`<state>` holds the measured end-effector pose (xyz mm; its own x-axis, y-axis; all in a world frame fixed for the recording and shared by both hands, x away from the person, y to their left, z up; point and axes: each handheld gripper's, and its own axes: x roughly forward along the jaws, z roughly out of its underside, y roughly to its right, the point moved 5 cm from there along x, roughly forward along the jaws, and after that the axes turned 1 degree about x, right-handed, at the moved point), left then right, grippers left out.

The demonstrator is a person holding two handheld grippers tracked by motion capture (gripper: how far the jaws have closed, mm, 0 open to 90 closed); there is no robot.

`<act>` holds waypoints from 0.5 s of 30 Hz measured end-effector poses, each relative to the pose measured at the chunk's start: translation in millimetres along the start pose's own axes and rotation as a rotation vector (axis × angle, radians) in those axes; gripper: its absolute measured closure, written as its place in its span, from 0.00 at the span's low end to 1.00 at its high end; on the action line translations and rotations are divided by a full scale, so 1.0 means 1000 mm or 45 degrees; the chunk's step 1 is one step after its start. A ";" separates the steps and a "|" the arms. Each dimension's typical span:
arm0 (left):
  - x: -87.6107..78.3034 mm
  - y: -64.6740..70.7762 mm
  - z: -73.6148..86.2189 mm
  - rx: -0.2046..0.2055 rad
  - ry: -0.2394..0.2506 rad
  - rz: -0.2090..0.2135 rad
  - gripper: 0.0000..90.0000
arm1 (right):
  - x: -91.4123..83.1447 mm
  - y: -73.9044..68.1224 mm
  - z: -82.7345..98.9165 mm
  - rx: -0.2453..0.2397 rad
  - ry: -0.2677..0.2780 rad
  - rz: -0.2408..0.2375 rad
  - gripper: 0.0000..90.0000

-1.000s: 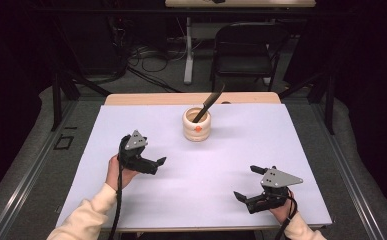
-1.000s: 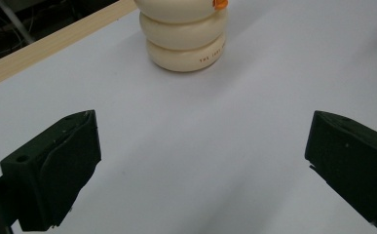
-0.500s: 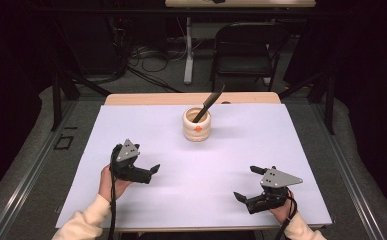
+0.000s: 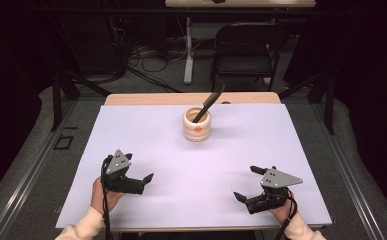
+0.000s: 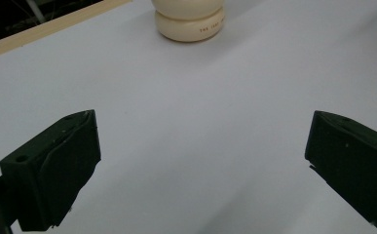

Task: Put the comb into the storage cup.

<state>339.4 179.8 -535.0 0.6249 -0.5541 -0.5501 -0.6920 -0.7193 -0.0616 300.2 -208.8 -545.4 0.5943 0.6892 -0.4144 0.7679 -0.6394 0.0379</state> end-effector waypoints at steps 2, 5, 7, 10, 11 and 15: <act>-0.002 0.002 0.002 -0.001 0.000 -0.004 0.00 | 0.000 0.000 0.000 0.002 0.002 0.000 0.00; -0.004 0.004 0.004 0.010 -0.007 -0.011 0.00 | 0.000 0.000 0.000 0.000 0.001 -0.001 0.00; -0.006 0.006 0.006 0.014 -0.006 -0.009 0.00 | 0.000 0.000 0.000 0.001 0.002 -0.001 0.00; -0.008 0.009 0.009 0.017 -0.011 -0.008 0.00 | 0.000 0.000 0.000 0.001 0.000 -0.002 0.00; -0.009 0.010 0.010 0.017 -0.013 -0.008 0.00 | 0.000 0.000 0.000 0.001 0.000 -0.001 0.00; -0.012 0.013 0.013 0.019 -0.013 -0.005 0.00 | 0.000 0.000 0.000 0.001 -0.001 -0.003 0.00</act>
<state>318.5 183.0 -539.5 0.6238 -0.5468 -0.5585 -0.6949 -0.7150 -0.0761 300.3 -208.5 -545.7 0.5922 0.6905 -0.4153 0.7693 -0.6379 0.0363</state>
